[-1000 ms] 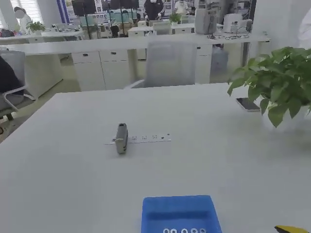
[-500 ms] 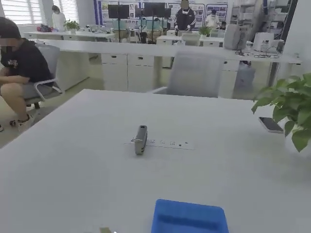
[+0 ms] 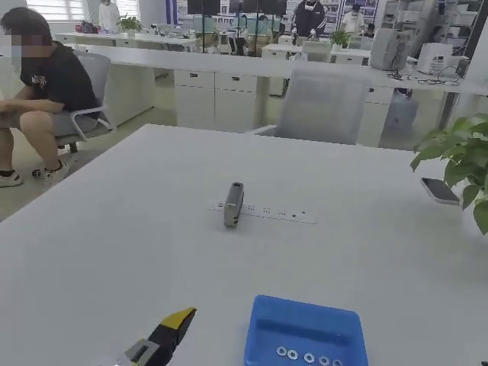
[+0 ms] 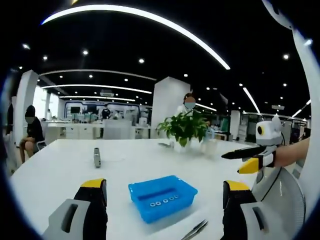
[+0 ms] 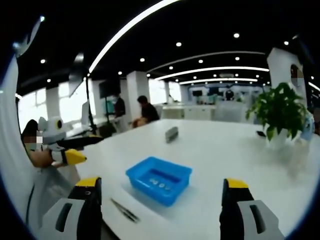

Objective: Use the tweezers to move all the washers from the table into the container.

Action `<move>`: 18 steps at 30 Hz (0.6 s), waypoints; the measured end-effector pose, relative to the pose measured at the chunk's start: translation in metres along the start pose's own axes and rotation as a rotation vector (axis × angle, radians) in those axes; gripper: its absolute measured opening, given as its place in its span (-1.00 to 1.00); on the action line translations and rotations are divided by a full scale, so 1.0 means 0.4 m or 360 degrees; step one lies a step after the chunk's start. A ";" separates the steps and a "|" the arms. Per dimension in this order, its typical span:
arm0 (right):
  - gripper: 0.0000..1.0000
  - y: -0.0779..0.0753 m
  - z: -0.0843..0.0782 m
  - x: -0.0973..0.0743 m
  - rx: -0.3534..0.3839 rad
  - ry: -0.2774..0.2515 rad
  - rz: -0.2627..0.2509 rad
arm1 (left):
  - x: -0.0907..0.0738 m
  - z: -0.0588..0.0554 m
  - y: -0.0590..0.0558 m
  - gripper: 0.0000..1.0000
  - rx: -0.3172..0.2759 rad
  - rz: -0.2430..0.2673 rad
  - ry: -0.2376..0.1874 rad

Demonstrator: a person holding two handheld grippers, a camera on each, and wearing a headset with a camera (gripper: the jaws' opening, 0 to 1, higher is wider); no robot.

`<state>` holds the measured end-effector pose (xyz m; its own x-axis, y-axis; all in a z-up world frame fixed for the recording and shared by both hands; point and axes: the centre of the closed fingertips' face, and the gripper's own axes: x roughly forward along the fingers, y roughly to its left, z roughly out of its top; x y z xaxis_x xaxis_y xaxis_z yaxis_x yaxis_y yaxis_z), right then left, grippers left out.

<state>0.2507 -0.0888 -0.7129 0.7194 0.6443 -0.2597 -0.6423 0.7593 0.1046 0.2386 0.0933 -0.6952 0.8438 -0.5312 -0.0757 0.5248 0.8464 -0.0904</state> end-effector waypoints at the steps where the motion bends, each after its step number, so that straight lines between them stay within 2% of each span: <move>1: 0.98 0.000 -0.001 0.000 0.0004 -0.0017 -0.0002 | 0.001 0.004 -0.003 0.98 -0.0001 0.0007 -0.0027; 3: 0.98 0.007 0.000 -0.003 -0.0038 -0.0059 0.0009 | 0.004 0.010 -0.006 0.98 0.0053 0.0012 -0.0060; 4: 0.98 0.015 -0.006 -0.007 -0.0110 -0.0056 0.0023 | 0.004 0.009 -0.006 0.98 0.0080 0.0014 -0.0058; 5: 0.98 0.017 -0.013 -0.009 -0.0130 -0.0012 0.0017 | 0.004 0.010 -0.006 0.98 0.0077 0.0004 -0.0059; 6: 0.98 0.023 0.002 -0.006 -0.0164 -0.0034 0.0018 | 0.004 0.011 -0.007 0.98 0.0075 -0.0003 -0.0072; 7: 0.98 0.045 0.017 -0.006 -0.0276 -0.0055 0.0092 | 0.005 0.009 -0.008 0.98 0.0066 -0.0008 -0.0071; 8: 0.97 0.038 0.012 -0.014 -0.0409 0.0019 0.0085 | 0.005 0.005 -0.007 0.98 0.0065 -0.0005 -0.0057; 10: 0.97 0.022 0.019 -0.022 -0.0491 0.0016 0.0058 | 0.006 0.001 -0.005 0.98 0.0062 -0.0003 -0.0048; 12: 0.97 -0.012 0.026 -0.029 -0.0331 -0.0097 0.0015 | 0.005 -0.001 -0.002 0.98 0.0056 0.0004 -0.0040; 13: 0.97 -0.035 0.014 -0.032 -0.0174 -0.0125 -0.0031 | 0.005 -0.002 0.000 0.98 0.0050 0.0005 -0.0042; 14: 0.97 -0.055 0.005 -0.031 -0.0119 -0.0117 -0.0070 | 0.005 -0.003 0.000 0.98 0.0043 0.0004 -0.0038; 15: 0.96 -0.057 -0.009 -0.028 -0.0177 -0.0017 -0.0056 | 0.006 -0.006 0.001 0.98 0.0043 0.0006 -0.0033; 16: 0.90 -0.056 0.012 -0.018 -0.0288 -0.0086 -0.0054 | 0.007 -0.009 0.000 0.98 0.0052 0.0007 -0.0021; 18: 0.84 -0.054 0.001 -0.006 -0.0287 -0.0054 -0.0049 | 0.008 -0.013 -0.004 0.98 0.0084 0.0008 -0.0001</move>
<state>0.2627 -0.1068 -0.7143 0.7462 0.6258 -0.2272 -0.6544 0.7521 -0.0775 0.2400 0.0900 -0.7006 0.8465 -0.5271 -0.0751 0.5258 0.8498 -0.0377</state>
